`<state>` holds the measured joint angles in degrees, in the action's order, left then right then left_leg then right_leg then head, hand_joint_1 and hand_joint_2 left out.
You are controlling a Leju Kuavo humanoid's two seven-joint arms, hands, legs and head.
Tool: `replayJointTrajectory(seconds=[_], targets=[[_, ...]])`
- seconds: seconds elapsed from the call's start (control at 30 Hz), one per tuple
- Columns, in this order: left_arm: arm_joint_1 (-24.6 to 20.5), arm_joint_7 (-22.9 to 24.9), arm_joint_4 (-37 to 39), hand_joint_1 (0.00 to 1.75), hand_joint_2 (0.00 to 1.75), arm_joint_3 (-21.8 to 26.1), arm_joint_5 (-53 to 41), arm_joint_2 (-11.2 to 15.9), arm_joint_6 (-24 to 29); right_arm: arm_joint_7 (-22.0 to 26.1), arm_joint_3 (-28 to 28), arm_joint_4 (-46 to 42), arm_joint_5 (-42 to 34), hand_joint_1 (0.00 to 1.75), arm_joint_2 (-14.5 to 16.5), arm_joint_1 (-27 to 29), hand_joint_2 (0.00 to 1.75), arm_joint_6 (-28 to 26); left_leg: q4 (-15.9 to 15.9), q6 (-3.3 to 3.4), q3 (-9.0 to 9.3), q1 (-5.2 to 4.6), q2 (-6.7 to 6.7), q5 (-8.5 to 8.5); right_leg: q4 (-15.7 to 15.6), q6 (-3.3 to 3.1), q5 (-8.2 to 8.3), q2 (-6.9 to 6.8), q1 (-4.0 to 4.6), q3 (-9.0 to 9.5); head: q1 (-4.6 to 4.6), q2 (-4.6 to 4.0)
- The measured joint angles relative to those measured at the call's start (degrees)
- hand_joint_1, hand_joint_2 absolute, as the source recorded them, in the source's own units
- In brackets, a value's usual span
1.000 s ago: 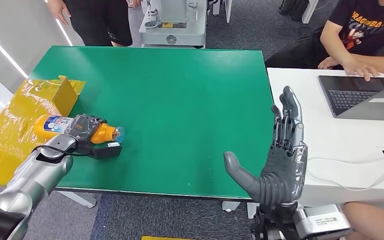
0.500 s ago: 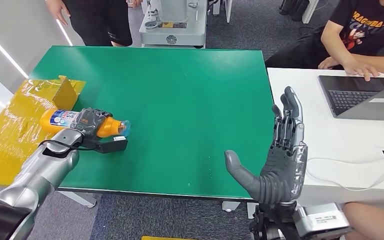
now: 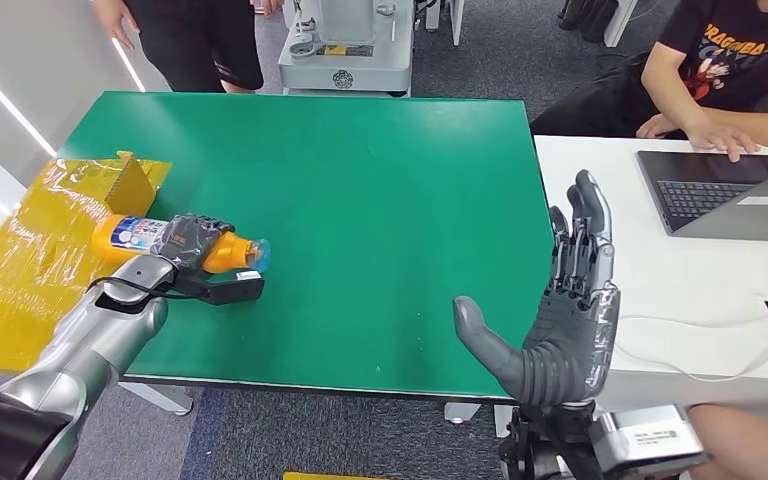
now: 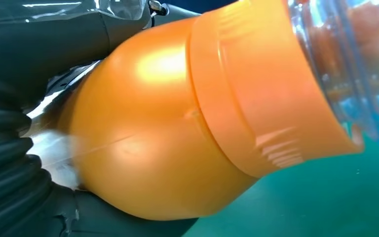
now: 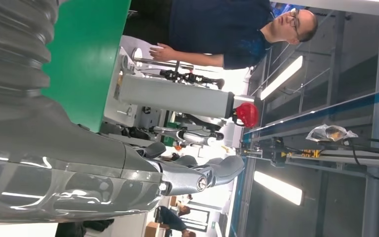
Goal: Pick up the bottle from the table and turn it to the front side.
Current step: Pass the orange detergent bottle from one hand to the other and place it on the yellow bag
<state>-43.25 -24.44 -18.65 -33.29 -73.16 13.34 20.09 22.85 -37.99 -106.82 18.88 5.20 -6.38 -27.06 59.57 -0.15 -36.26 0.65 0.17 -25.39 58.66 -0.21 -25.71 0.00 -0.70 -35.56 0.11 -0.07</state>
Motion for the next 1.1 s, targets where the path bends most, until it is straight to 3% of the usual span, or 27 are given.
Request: replayJointTrajectory(seconds=[1.1], targets=[[-0.82, -0.85, 0.09, 0.0, 1.75, 0.81, -1.34, -1.68, 2.02, 1.31, -0.52, 1.1, -0.6, 0.0, -0.15, -0.19, 1.75, -3.35, 0.0, 0.0, 0.0, 0.0, -0.01, 0.0, 0.01, 0.0, 0.0, -0.02, 0.0, 0.01, 0.0, 0.0]])
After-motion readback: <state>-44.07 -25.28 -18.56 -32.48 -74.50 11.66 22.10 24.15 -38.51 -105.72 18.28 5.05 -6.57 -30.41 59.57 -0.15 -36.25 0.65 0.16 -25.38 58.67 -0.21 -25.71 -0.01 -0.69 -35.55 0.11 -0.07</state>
